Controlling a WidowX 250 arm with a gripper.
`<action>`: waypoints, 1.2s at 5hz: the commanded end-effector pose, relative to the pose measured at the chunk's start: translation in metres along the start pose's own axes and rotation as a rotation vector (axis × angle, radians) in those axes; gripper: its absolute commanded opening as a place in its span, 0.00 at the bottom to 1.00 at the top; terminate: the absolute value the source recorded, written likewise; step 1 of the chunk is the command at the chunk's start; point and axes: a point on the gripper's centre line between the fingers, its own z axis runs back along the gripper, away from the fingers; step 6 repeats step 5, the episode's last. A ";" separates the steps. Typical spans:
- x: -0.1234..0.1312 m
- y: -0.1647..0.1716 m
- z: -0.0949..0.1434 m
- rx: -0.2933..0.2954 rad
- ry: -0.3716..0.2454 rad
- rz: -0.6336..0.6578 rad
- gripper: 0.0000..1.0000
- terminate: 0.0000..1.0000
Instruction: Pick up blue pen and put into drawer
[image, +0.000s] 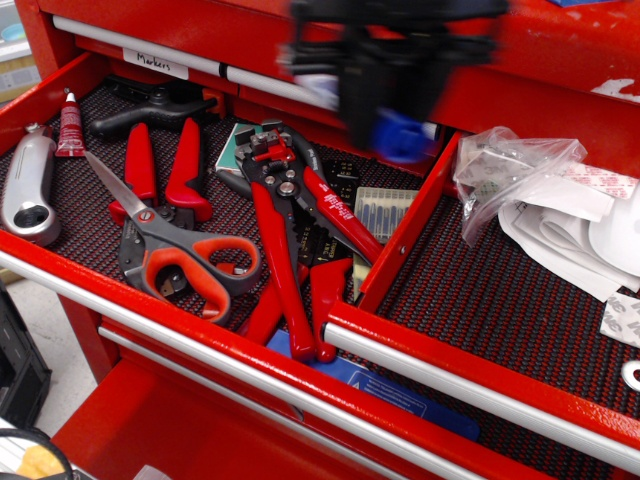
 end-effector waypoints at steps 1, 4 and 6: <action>-0.039 -0.029 0.033 -0.133 -0.023 -0.124 0.00 0.00; -0.054 -0.036 0.028 -0.196 -0.116 -0.147 1.00 0.00; -0.054 -0.036 0.028 -0.196 -0.116 -0.147 1.00 1.00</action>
